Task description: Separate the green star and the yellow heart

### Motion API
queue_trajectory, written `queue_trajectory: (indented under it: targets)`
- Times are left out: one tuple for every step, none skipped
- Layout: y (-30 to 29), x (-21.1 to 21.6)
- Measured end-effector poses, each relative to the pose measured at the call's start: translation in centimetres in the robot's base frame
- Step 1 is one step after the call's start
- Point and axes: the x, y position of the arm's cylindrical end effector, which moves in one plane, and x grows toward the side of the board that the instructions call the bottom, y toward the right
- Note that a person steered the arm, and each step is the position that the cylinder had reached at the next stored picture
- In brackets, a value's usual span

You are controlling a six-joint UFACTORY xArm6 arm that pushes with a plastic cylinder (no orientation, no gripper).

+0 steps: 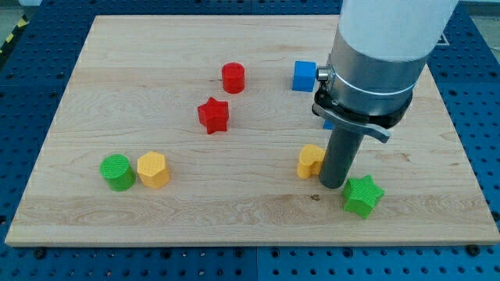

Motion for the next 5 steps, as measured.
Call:
queue_trajectory:
  targets:
    - [-0.2,0.9]
    - [-1.9,0.9]
    - [-4.1,0.9]
    - [-4.5,0.9]
    - [-4.5,0.0]
